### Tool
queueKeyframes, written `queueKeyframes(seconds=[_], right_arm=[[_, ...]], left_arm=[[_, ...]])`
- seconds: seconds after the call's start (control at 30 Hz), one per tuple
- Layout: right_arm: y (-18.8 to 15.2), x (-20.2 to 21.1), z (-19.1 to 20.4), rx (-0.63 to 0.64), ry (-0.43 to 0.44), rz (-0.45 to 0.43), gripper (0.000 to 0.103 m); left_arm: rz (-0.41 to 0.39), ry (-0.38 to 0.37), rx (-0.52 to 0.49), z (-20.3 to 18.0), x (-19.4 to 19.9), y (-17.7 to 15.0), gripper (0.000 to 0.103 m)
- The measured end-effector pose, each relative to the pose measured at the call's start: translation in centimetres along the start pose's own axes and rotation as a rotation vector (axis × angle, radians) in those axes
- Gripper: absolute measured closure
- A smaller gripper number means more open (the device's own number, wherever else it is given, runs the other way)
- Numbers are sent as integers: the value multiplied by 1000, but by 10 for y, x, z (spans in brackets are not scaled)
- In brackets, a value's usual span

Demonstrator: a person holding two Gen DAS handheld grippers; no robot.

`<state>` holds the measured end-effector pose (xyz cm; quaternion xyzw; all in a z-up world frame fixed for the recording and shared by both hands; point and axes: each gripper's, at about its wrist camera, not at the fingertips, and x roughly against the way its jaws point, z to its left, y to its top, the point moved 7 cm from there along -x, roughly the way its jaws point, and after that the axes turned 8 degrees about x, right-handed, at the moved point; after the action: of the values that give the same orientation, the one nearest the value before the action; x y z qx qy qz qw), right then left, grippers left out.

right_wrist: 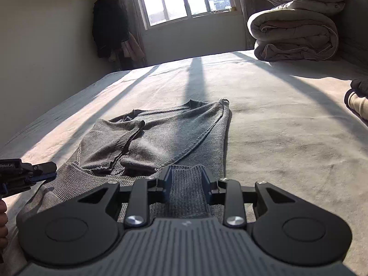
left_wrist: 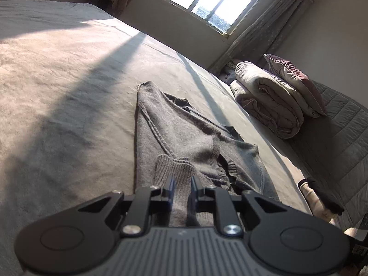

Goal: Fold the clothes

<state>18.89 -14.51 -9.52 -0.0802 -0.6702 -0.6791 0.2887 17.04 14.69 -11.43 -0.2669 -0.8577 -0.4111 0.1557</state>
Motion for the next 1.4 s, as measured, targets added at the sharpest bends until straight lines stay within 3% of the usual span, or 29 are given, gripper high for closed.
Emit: queueKeyframes(seconds=[0.07,0.13,0.23,0.3,0.43,0.5,0.57,0.67,0.93,1.17,1.33,1.4], right_arm=[[-9,-9,-2,22,-23,56,70],[-11,-9,-8,0,-23,62,75],[-3,0,-13,-56,7,66,74],[0,7,-16,-80,32,75,65],[-5,18,-30,-184,83,156,60],[-11,24,-38,-245,107,193,53],[-18,31,-44,-300,141,229,51],[-26,43,-50,-373,195,270,50],[-48,66,-61,-584,354,386,50],[-52,48,-54,-678,439,361,50],[-46,37,-45,-671,465,342,50],[-45,34,-42,-663,470,334,50]], left_arm=[[2,30,3,7,-3,-1,98],[13,22,36,7,2,2,98],[34,8,54,2,11,5,86],[53,1,60,1,18,6,74],[118,-4,67,6,34,5,60],[155,8,83,12,42,4,49],[184,6,102,19,48,2,46],[245,4,149,30,55,-2,46],[426,-119,339,49,61,-18,45],[462,-196,362,41,45,-32,46],[464,-243,412,40,34,-37,60],[463,-247,417,39,31,-41,70]])
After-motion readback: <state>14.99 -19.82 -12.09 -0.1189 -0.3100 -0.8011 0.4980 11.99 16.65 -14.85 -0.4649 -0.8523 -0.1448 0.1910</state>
